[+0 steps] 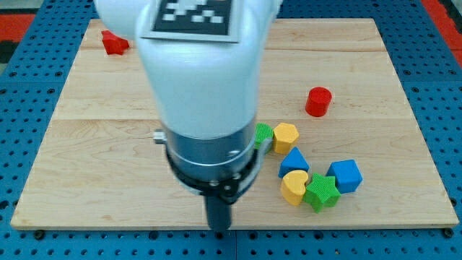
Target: Slide the green star towards left
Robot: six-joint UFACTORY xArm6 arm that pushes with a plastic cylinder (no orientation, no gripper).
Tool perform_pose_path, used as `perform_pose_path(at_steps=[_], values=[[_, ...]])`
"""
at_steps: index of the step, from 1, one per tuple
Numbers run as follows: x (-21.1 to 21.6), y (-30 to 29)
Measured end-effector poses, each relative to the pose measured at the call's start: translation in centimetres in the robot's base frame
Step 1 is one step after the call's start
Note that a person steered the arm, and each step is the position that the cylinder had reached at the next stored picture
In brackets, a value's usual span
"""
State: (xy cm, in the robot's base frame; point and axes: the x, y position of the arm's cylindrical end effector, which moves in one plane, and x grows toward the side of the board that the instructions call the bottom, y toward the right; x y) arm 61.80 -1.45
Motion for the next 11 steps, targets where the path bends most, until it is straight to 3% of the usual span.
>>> perform_pose_path(at_steps=[2,3,7,8,9,11], values=[[0.0,20.4],[-0.5,20.7],[-4.9,10.8],[-5.6,13.0],[-6.5,5.7],[-6.6,1.3]])
